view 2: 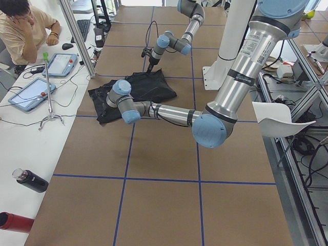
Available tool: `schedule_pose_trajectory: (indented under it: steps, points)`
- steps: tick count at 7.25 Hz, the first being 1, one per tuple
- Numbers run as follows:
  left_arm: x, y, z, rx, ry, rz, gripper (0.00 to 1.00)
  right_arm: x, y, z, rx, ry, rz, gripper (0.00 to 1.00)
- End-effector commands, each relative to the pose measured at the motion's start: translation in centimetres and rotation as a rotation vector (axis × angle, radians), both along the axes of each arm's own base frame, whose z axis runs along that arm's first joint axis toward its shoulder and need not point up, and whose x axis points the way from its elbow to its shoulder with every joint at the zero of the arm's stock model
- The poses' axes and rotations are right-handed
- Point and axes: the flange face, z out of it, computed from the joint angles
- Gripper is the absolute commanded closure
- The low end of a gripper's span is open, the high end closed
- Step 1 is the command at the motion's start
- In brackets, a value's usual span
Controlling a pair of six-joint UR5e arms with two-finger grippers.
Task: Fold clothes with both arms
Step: 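Reach the right gripper to the collar of the skewed shirt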
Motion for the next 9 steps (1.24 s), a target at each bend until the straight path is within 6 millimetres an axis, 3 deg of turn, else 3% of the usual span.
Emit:
schedule_pose_trajectory:
  steps: [1,2,4,5,7,9]
  points:
    - [0.0,0.0,0.0,0.0,0.0,0.0,0.0,-0.3,0.3,0.2,0.002,0.006,-0.007,0.36]
    - [0.0,0.0,0.0,0.001,0.002,0.001,0.0,-0.4,0.5,0.2,-0.001,0.002,-0.004,0.48]
    - [-0.3,0.5,0.2,-0.007,0.01,-0.006,0.0,-0.3,0.6,1.0,-0.007,0.01,-0.003,1.0]
    - [-0.5,1.0,0.0,-0.001,0.014,-0.006,0.0,-0.2,0.6,1.8,-0.008,0.02,-0.006,1.0]
    - [-0.7,1.4,0.3,-0.022,0.028,-0.02,0.0,1.8,-0.6,1.2,0.005,0.002,0.006,1.0]
    - [-0.7,1.4,0.3,-0.024,0.03,-0.022,0.0,6.0,1.7,2.0,0.025,-0.038,0.004,1.0]
